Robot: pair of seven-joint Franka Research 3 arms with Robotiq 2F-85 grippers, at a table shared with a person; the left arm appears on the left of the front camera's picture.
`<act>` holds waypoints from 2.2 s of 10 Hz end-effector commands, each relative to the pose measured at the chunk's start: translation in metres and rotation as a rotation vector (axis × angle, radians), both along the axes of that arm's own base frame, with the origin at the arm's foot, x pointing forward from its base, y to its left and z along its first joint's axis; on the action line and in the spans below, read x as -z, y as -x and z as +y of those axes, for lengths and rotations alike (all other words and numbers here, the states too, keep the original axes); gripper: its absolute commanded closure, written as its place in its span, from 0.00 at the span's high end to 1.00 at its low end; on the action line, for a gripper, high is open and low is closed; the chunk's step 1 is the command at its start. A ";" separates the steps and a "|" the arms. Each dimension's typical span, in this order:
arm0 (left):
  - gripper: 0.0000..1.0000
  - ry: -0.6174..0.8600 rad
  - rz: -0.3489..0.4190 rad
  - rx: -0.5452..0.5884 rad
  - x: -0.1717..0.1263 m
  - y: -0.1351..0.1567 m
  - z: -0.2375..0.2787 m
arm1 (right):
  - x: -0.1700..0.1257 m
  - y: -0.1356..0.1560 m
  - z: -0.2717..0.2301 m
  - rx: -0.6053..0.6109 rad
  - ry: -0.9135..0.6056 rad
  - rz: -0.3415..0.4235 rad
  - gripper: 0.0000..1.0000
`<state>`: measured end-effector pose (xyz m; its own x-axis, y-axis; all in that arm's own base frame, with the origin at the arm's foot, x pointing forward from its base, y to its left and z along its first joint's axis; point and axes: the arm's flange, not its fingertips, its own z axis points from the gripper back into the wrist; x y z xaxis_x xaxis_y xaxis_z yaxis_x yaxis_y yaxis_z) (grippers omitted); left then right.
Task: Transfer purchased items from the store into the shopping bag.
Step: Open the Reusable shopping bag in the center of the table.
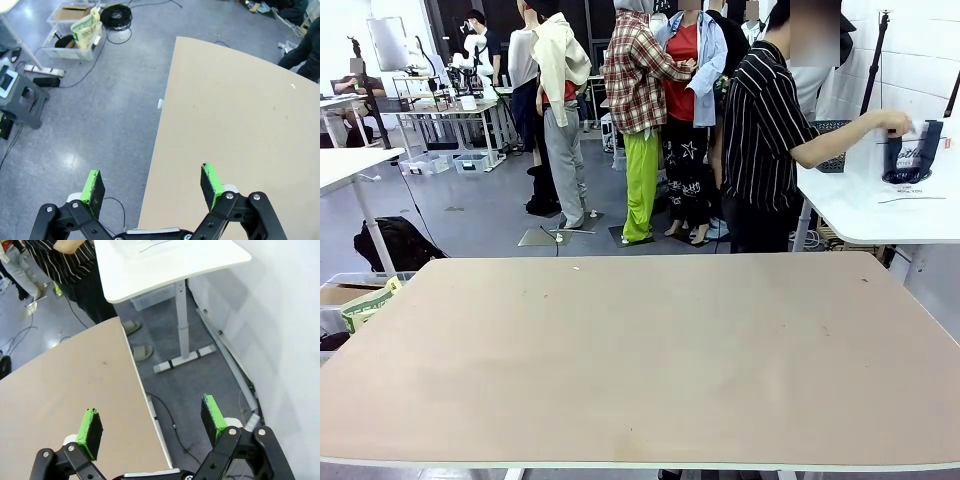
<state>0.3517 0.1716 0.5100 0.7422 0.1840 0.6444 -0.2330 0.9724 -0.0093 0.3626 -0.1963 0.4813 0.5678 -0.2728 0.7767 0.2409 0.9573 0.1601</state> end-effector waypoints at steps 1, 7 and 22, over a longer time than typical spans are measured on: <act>1.00 -0.011 0.001 0.004 -0.001 0.001 0.000 | 0.000 0.001 0.000 0.001 0.003 0.003 1.00; 1.00 -0.011 0.001 0.004 -0.001 0.001 0.000 | 0.000 0.001 0.000 0.001 0.003 0.003 1.00; 1.00 -0.011 0.001 0.004 -0.001 0.001 0.000 | 0.000 0.001 0.000 0.001 0.003 0.003 1.00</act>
